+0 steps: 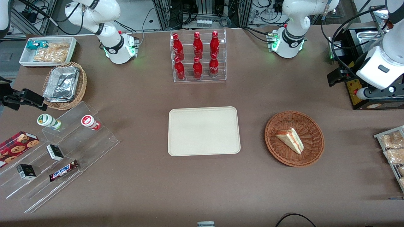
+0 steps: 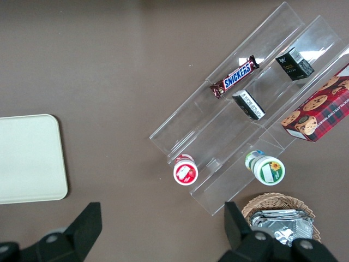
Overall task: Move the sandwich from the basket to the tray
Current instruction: 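Move the left gripper over the wicker basket toward the wrapped sandwich, then lower the left gripper and close it on the wrapped sandwich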
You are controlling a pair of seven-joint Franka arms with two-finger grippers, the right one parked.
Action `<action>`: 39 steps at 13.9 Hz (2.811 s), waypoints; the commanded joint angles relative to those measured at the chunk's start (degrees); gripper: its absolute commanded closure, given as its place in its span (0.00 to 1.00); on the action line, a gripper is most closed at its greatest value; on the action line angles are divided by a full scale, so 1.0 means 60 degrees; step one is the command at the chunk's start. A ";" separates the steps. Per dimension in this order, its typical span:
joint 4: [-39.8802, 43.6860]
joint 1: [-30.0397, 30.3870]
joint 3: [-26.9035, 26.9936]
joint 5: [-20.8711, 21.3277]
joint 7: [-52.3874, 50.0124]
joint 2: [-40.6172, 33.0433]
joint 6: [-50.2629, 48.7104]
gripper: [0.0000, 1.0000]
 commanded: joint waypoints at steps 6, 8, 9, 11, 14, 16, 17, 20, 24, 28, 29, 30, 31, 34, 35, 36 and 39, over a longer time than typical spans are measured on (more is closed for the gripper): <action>0.0170 -0.0063 0.0015 -0.0048 -0.0089 0.0702 -0.0098 0.00; 0.0199 -0.0122 -0.0058 -0.0077 -0.0075 0.1185 -0.0025 0.00; 0.0185 -0.0137 -0.0117 -0.0208 -0.0060 0.1434 0.0106 0.00; 0.0170 -0.0166 -0.0613 -0.0851 -0.0089 0.2049 0.0311 0.00; 0.0141 -0.0181 -0.1972 -0.0869 -0.0089 0.2928 0.1041 0.00; 0.0112 -0.0311 -0.2619 -0.0825 -0.0773 0.3353 0.1700 0.00; 0.0126 -0.0777 -0.2637 -0.0752 -0.1372 0.3544 0.1950 0.00; 0.0112 -0.0987 -0.2607 -0.0269 -0.2447 0.3692 0.1982 0.00; -0.0034 -0.1001 -0.2476 0.0169 -0.4080 0.3707 0.1910 0.00; -0.0898 -0.0987 -0.1277 0.0640 -0.5596 0.3649 0.2040 0.00; -0.0943 -0.0986 -0.1071 0.0640 -0.5786 0.3663 0.2070 0.00; -0.1088 -0.0986 -0.0895 0.0655 -0.6237 0.3678 0.2258 0.00; -0.1496 -0.0986 -0.0807 0.0655 -0.6836 0.3620 0.2768 0.00; -0.2698 -0.0986 -0.0324 0.0655 -0.7427 0.3458 0.4277 0.00; -0.2918 -0.0986 -0.0177 0.0655 -0.7776 0.3501 0.4673 0.00; -0.3269 -0.0986 -0.0074 0.0655 -0.8099 0.3502 0.5127 0.00; -0.4310 -0.0986 0.0219 0.0669 -0.8366 0.3282 0.6373 0.00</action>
